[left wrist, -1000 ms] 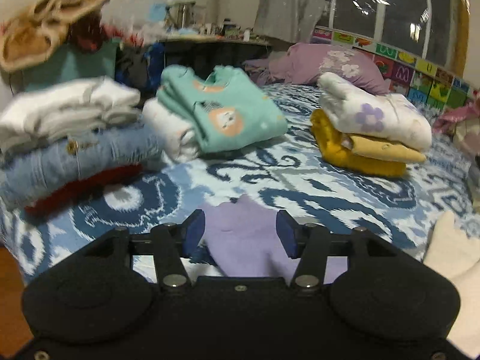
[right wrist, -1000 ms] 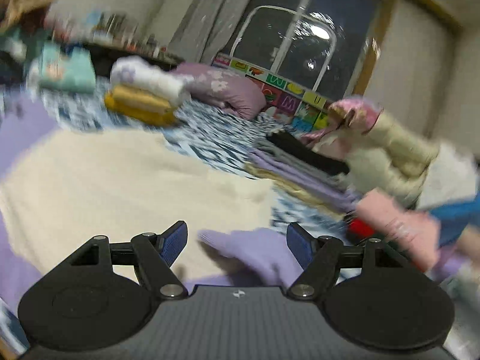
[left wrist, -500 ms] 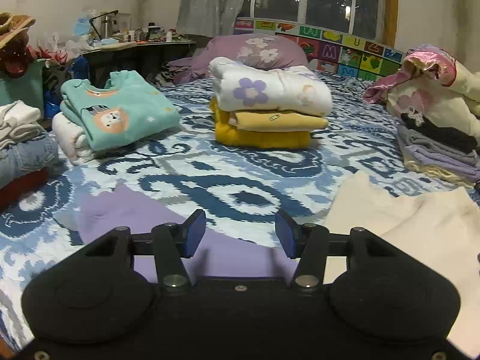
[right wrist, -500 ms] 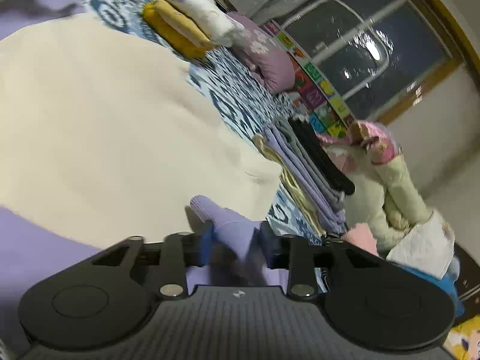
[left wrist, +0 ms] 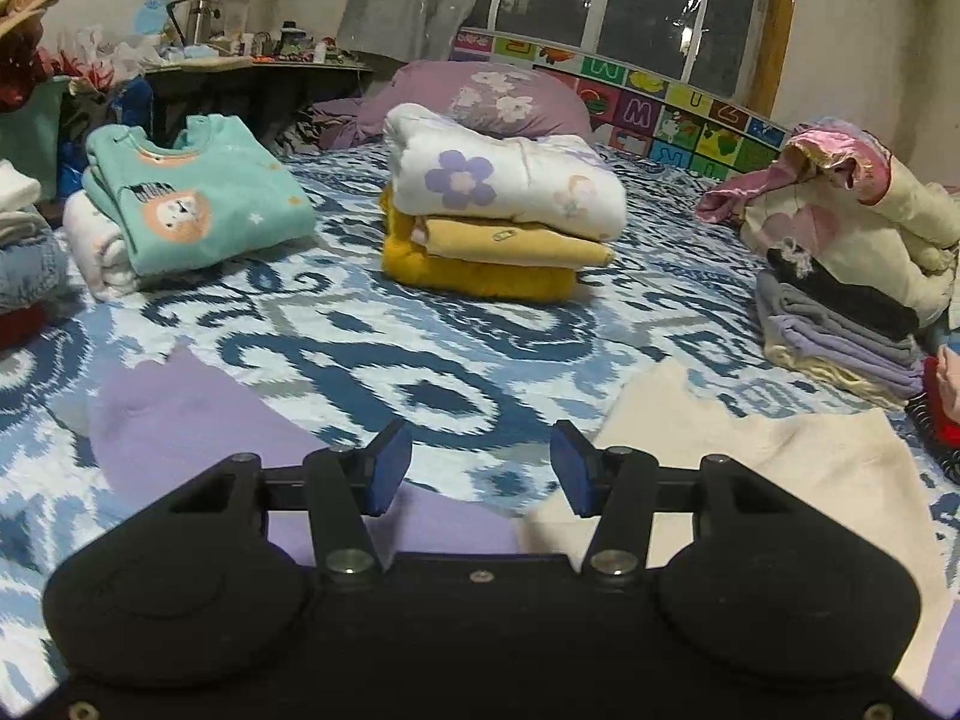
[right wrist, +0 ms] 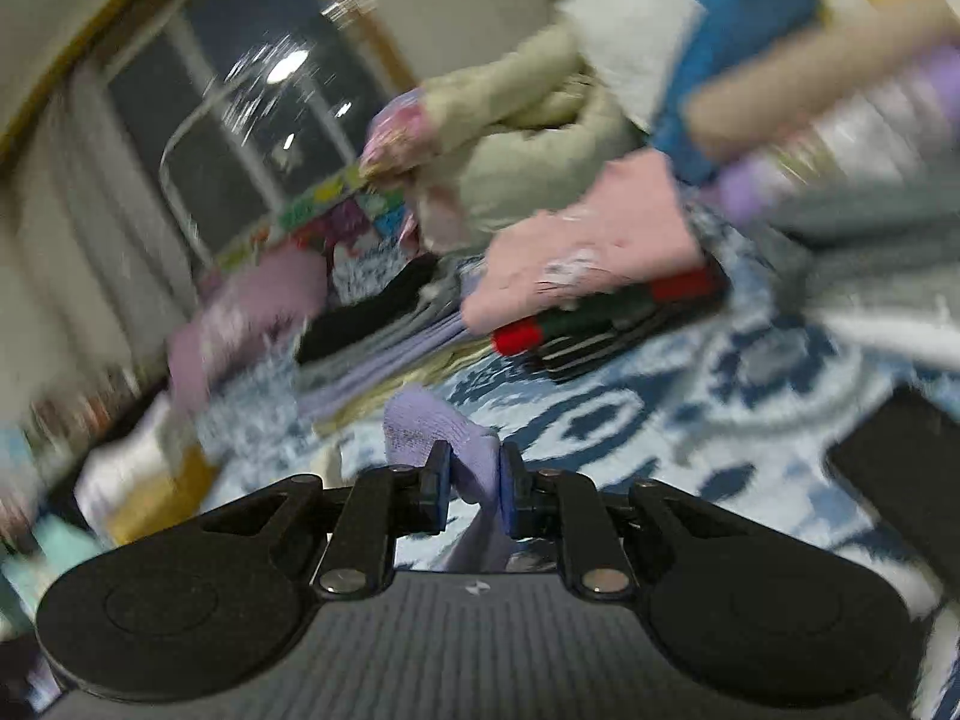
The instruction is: Fold clothes
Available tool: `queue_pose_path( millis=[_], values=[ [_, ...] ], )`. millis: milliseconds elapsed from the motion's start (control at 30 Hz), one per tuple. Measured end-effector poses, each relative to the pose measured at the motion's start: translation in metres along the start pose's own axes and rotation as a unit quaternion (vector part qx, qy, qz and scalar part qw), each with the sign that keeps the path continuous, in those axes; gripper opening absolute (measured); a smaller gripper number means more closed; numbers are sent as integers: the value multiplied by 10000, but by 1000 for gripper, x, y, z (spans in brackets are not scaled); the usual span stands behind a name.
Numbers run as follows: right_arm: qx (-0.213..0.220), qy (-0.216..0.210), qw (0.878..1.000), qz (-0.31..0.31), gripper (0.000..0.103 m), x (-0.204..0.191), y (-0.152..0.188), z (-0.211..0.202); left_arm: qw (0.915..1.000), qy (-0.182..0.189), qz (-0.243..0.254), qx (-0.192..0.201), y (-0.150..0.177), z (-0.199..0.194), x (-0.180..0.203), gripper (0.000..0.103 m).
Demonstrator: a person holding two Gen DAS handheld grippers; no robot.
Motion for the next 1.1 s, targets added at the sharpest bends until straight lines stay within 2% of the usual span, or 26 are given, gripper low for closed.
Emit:
queue_pose_path(
  millis=[167, 267, 433, 533, 600, 733, 767, 833, 867, 1033, 1100],
  values=[
    [101, 94, 9962, 859, 18, 39, 16, -15, 9999, 79, 57, -46, 6, 4, 14, 51],
    [95, 196, 9916, 1277, 12, 60, 28, -24, 9998, 109, 110, -82, 9, 7, 22, 51],
    [-34, 580, 9891, 1355, 9, 79, 41, -36, 9997, 167, 143, -114, 12, 11, 33, 51],
    [-121, 589, 9891, 1344, 19, 78, 44, -35, 9996, 210, 150, -120, 14, 13, 39, 51],
    [-189, 640, 9910, 1164, 53, 71, 47, -34, 9995, 226, 167, -124, 14, 13, 42, 51],
    [-415, 959, 9915, 771, 56, 62, 53, -21, 9996, 215, 151, -124, 14, 15, 42, 51],
    [-458, 969, 9914, 752, 55, 61, 55, -16, 9996, 211, 142, -126, 14, 15, 42, 51],
    [-530, 943, 9917, 690, 38, 61, 59, -6, 9997, 196, 124, -123, 13, 16, 39, 51],
    [-574, 904, 9920, 669, 10, 60, 61, -2, 9997, 182, 109, -121, 13, 17, 38, 51],
    [-605, 1272, 9878, 669, 8, 65, 67, -22, 9999, 77, -61, -137, 6, 23, 25, 51],
    [-681, 1372, 9854, 738, 12, 70, 70, -27, 9998, 75, -150, -142, 3, 26, 21, 51]
  ],
)
Point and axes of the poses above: each gripper's, at about its wrist camera, not at the fingertips, and z roughly the way its jaws point, x to its right, y to its underside, the point moved 6 cm from there along z, roughly the way its jaws point, and after that the axes turned 10 degrees about -z, right-handed, at the moved point
